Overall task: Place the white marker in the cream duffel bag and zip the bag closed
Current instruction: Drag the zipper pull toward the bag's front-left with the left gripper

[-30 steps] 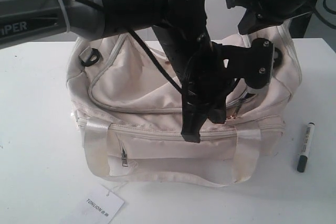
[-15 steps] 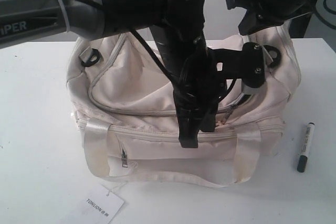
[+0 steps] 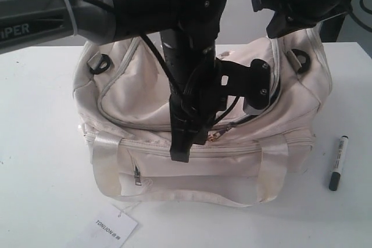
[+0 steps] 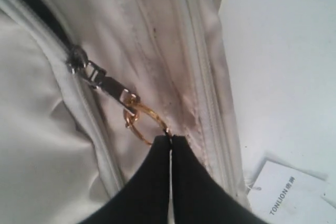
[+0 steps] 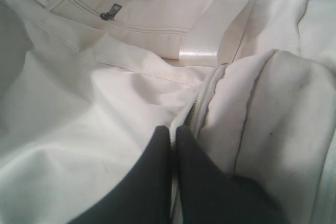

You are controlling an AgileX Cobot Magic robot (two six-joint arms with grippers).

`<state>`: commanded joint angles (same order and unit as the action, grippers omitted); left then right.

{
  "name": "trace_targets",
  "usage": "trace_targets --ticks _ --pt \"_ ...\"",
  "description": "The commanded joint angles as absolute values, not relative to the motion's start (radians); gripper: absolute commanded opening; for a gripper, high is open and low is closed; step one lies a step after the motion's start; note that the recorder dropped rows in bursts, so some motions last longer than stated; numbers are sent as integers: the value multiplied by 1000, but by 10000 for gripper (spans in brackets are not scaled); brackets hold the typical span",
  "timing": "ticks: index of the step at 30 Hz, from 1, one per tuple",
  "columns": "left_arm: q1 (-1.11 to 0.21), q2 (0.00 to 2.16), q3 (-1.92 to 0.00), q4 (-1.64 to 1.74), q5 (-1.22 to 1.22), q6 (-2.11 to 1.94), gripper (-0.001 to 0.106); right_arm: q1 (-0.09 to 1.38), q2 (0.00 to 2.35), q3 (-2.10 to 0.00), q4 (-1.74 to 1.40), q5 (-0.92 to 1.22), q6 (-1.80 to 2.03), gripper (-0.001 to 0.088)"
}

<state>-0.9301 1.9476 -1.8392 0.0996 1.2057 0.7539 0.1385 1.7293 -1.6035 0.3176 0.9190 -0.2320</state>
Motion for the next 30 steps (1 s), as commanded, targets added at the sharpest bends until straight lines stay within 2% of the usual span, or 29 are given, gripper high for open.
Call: trace_targets --ticks 15,30 --pt "-930 1948 -1839 302 1221 574 0 139 1729 -1603 305 919 -228 0" --pt "-930 1948 -1839 286 1221 572 0 139 1747 -1603 295 963 -153 11"
